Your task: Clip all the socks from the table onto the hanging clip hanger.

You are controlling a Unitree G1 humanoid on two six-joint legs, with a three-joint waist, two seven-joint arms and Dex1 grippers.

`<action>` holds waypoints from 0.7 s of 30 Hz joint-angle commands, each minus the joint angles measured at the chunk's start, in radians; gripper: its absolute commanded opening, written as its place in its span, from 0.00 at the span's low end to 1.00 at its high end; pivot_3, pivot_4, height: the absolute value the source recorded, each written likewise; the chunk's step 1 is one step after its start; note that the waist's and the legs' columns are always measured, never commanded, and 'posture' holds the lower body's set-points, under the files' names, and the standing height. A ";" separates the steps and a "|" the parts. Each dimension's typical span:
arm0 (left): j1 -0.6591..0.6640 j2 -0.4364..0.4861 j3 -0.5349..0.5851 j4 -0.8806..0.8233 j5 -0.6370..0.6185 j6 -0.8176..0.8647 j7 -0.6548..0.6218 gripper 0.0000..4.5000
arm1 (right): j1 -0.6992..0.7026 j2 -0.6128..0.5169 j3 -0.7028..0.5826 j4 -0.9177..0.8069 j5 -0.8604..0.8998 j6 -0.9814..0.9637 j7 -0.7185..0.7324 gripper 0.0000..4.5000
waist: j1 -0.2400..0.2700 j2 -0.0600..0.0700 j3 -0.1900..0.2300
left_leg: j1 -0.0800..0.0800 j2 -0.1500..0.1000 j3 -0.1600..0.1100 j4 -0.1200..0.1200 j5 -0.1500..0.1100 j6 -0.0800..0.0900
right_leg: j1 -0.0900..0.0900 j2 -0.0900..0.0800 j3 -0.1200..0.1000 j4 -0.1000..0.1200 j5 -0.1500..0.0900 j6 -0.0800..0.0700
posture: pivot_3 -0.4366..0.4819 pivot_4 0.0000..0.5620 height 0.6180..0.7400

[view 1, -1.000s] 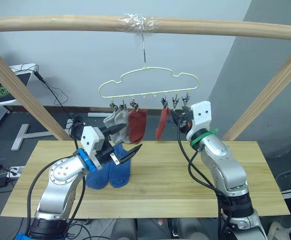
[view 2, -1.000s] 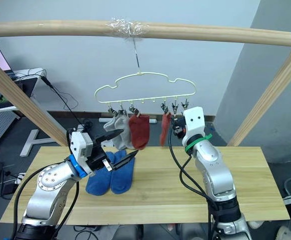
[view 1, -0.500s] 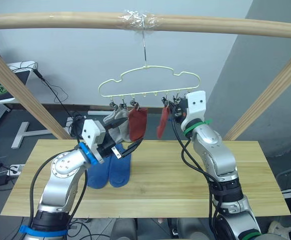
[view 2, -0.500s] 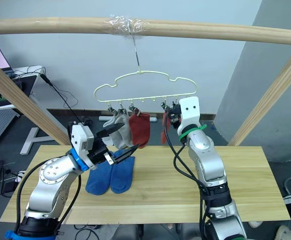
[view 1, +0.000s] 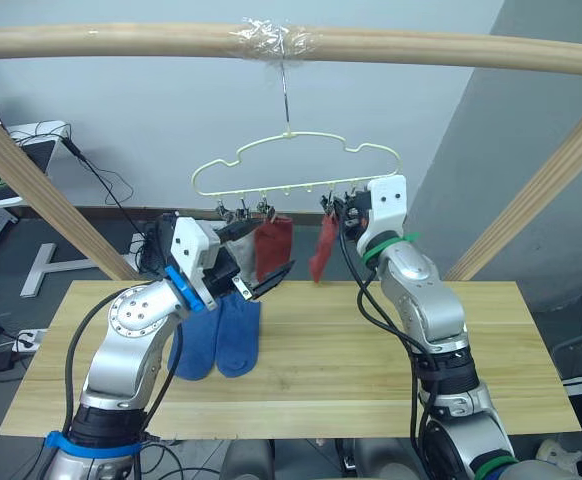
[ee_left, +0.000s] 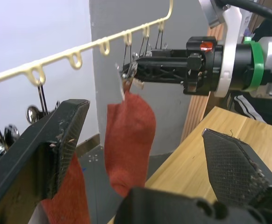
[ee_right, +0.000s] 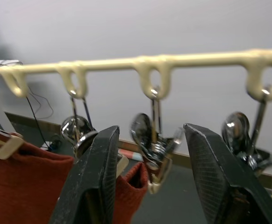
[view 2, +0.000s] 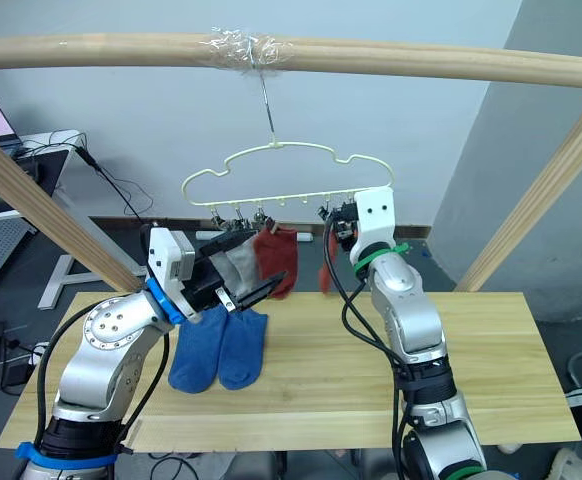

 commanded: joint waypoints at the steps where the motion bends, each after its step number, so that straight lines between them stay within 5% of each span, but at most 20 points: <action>1: -0.019 0.003 0.003 -0.054 -0.015 0.014 0.013 1.00 | -0.031 0.015 0.006 -0.012 0.014 -0.023 0.009 0.50 | 0.000 0.000 0.000 | 0.000 0.000 0.000 0.000 0.000 0.000 | 0.000 0.000 0.000 0.000 0.000 0.000 | 0.49 0.32 0.62; 21: 0.007 -0.001 0.005 -0.036 -0.014 -0.021 0.000 1.00 | -0.041 0.039 0.010 -0.005 0.016 -0.027 0.027 0.46 | 0.001 0.000 0.000 | 0.000 0.000 0.000 0.000 0.000 0.000 | 0.000 0.000 0.000 0.000 0.000 0.000 | 0.50 0.32 0.62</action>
